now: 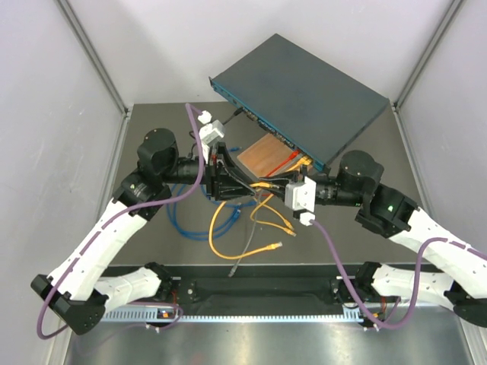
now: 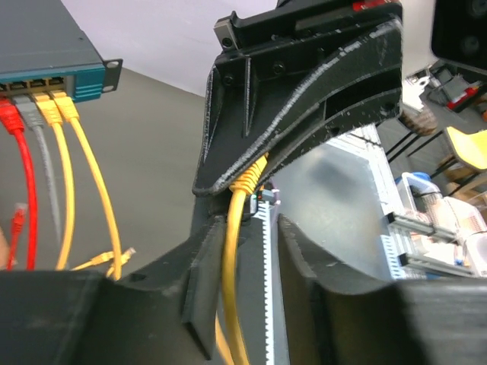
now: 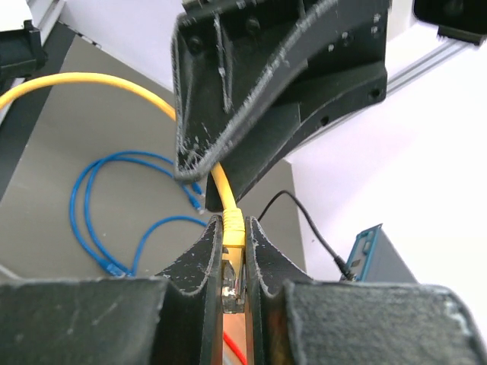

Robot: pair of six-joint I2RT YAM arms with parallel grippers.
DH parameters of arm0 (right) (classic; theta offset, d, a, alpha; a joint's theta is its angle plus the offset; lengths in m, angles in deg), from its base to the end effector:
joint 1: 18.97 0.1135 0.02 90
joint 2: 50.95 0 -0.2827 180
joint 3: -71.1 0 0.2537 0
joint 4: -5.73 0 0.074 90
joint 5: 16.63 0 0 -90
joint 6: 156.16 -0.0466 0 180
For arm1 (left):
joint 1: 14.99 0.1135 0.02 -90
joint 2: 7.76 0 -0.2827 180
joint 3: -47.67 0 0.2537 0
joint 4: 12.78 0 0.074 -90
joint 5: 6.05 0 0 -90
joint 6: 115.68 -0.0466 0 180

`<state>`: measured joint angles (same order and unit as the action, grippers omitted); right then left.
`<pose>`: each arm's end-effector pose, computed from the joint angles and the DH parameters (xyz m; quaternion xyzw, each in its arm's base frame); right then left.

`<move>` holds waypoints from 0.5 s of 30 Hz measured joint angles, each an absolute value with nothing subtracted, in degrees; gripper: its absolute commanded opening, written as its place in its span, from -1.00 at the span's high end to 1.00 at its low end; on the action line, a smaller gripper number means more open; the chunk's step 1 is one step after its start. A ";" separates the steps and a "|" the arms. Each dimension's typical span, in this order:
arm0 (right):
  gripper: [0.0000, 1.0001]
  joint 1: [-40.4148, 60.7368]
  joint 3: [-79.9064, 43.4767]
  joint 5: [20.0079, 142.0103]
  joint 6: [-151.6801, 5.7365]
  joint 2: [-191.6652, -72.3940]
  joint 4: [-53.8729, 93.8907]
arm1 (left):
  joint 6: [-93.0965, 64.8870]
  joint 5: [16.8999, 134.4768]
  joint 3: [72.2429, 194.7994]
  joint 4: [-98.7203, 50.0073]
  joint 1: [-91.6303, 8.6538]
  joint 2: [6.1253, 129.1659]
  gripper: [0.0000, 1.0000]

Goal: Insert the plug into the switch port

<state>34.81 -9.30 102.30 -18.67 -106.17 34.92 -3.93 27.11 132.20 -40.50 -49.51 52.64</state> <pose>0.1017 0.1770 0.4456 -0.6556 0.3175 0.2187 0.6493 0.1519 -0.1518 0.4568 0.3951 0.6009 -0.5898 0.3674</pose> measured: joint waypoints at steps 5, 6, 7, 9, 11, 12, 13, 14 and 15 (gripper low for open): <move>1.00 36.41 -8.93 101.25 -16.55 -106.10 34.18 | -0.95 26.43 131.28 -38.21 -49.49 52.66 0.48; 1.00 36.50 -8.93 101.25 -16.23 -106.04 33.96 | -0.47 26.32 131.24 -37.73 -49.42 52.66 0.52; 1.00 36.58 -8.93 101.18 -16.03 -105.93 33.72 | 0.12 26.28 131.17 -36.98 -49.32 52.66 0.66; 1.00 36.78 -8.93 101.03 -15.61 -105.73 33.43 | 1.32 26.13 130.91 -35.87 -49.18 52.66 0.88; 1.00 36.89 -8.93 100.83 -15.22 -105.62 33.48 | 2.48 25.76 130.41 -34.65 -49.12 52.66 1.00; 0.85 36.91 -8.93 100.59 -15.15 -105.60 33.50 | 2.92 25.71 130.12 -34.06 -49.07 52.66 1.00; 0.65 36.91 -8.93 100.39 -15.15 -105.60 33.54 | 3.29 25.67 129.91 -33.64 -49.01 52.66 1.00; 0.40 37.06 -8.93 99.98 -15.20 -105.60 33.61 | 3.64 25.71 129.67 -33.29 -48.97 52.66 1.00; -0.17 37.17 -8.91 99.41 -15.33 -105.60 33.63 | 4.01 25.69 129.40 -32.90 -48.97 52.66 1.00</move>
<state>37.17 -8.91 99.41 -15.33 -105.60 33.63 4.01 25.69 129.40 -32.90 -48.97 52.66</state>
